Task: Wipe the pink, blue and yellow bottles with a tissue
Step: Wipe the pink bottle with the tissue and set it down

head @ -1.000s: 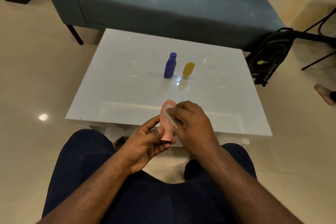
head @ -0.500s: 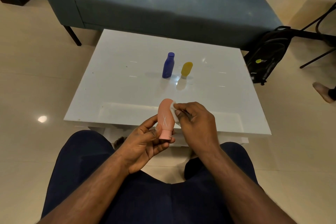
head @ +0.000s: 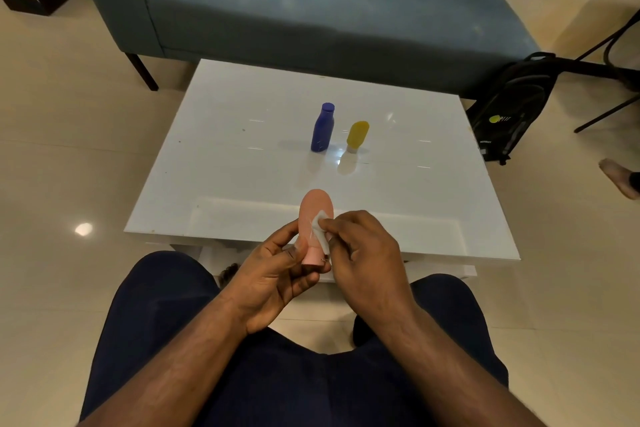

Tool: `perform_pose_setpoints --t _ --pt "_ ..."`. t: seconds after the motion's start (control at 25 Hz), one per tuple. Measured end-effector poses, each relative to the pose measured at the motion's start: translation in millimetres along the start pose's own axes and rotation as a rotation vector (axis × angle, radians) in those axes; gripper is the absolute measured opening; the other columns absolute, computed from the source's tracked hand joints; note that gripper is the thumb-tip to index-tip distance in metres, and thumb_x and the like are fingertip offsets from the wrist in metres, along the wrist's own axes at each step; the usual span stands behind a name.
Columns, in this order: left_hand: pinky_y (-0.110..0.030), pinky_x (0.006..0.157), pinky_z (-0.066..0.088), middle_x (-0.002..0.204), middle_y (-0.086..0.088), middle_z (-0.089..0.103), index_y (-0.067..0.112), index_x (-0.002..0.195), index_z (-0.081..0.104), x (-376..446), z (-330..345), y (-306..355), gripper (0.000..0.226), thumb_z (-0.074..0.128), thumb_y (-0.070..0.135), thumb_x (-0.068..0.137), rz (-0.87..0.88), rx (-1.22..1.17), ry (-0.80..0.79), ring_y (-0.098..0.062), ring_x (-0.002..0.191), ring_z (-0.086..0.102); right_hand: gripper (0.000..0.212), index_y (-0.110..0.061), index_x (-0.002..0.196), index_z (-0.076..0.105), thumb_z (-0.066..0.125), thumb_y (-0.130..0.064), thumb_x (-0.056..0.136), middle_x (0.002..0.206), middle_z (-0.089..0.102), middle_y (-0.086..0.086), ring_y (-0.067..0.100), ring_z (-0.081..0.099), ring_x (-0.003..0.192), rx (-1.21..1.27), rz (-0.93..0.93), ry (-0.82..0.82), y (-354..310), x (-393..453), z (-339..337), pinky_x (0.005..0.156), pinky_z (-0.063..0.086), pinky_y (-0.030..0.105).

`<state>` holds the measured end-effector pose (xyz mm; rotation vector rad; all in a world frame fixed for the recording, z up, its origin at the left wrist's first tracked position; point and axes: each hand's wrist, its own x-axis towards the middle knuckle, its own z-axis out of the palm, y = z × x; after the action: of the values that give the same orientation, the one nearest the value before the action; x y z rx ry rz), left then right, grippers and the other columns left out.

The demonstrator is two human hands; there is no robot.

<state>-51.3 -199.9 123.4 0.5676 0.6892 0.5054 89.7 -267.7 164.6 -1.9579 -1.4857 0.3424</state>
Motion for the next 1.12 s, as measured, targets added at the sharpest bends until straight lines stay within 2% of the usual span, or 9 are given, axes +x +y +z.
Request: perform_pose_setpoints --t 0.16,0.24,0.36,0.56,0.72,0.88,1.04,1.12 --pt "-0.026 0.063 0.06 0.109 -0.016 0.074 0.02 0.139 0.058 -1 1 0 0.054 0.065 0.02 0.085 -0.009 0.022 -0.006 -0.028 0.086 0.074 0.025 -0.018 0.117 0.067 0.057 -0.016 0.094 0.111 0.06 -0.002 0.006 0.054 0.095 -0.043 0.042 0.03 2 21 -4 0.085 0.047 0.017" --pt "-0.024 0.062 0.058 0.106 -0.013 0.074 0.02 0.138 0.059 -1 1 1 0.054 0.065 0.021 0.085 -0.003 0.031 -0.006 -0.026 0.085 0.073 0.027 -0.017 0.117 0.067 0.058 -0.013 0.092 0.11 0.06 0.0 0.011 0.056 0.096 -0.05 -0.014 0.009 -3 19 -1 0.084 0.052 0.026" --pt "-0.023 0.061 0.058 0.102 -0.011 0.075 0.019 0.137 0.06 -2 2 1 0.053 0.065 0.023 0.084 0.004 0.041 0.009 -0.022 0.079 0.073 0.029 -0.017 0.119 0.066 0.061 -0.013 0.09 0.109 0.06 0.0 0.015 0.057 0.097 -0.078 -0.106 -0.09 -7 3 0 0.085 0.052 0.029" --pt "-0.024 0.061 0.057 0.107 -0.015 0.074 0.018 0.138 0.059 -1 0 -1 0.054 0.065 0.024 0.085 -0.015 0.058 0.005 -0.025 0.083 0.073 0.03 -0.015 0.119 0.066 0.063 -0.012 0.089 0.112 0.06 0.004 0.019 0.057 0.1 -0.116 -0.018 -0.031 1 28 -4 0.088 0.052 0.037" --pt "-0.024 0.061 0.057 0.103 -0.013 0.074 0.019 0.134 0.064 -2 0 0 0.047 0.064 0.024 0.087 -0.005 0.031 0.023 -0.022 0.079 0.071 0.035 -0.015 0.116 0.067 0.07 -0.008 0.082 0.109 0.061 0.004 0.021 0.056 0.099 -0.164 -0.185 -0.178 -8 7 -4 0.084 0.053 0.037" --pt "-0.025 0.059 0.058 0.113 -0.02 0.071 0.018 0.133 0.064 -1 -2 0 0.046 0.064 0.022 0.087 -0.015 -0.004 0.032 -0.026 0.082 0.073 0.028 -0.016 0.113 0.069 0.067 -0.009 0.086 0.106 0.062 0.002 0.018 0.057 0.096 -0.131 -0.087 -0.051 6 24 -6 0.085 0.053 0.035" --pt "-0.023 0.061 0.059 0.103 -0.013 0.074 0.018 0.131 0.066 -1 0 1 0.044 0.064 0.024 0.087 -0.005 -0.002 0.03 -0.021 0.078 0.072 0.027 -0.017 0.111 0.068 0.068 -0.01 0.085 0.103 0.061 0.0 0.017 0.056 0.094 -0.134 -0.215 -0.11 -3 6 1 0.079 0.053 0.031" --pt "-0.023 0.06 0.058 0.104 -0.015 0.074 0.018 0.129 0.067 -1 0 1 0.043 0.064 0.024 0.087 -0.005 -0.01 0.03 -0.022 0.079 0.072 0.025 -0.018 0.11 0.069 0.067 -0.01 0.086 0.102 0.061 -0.002 0.015 0.056 0.093 -0.095 -0.18 -0.073 5 9 1 0.079 0.053 0.032"
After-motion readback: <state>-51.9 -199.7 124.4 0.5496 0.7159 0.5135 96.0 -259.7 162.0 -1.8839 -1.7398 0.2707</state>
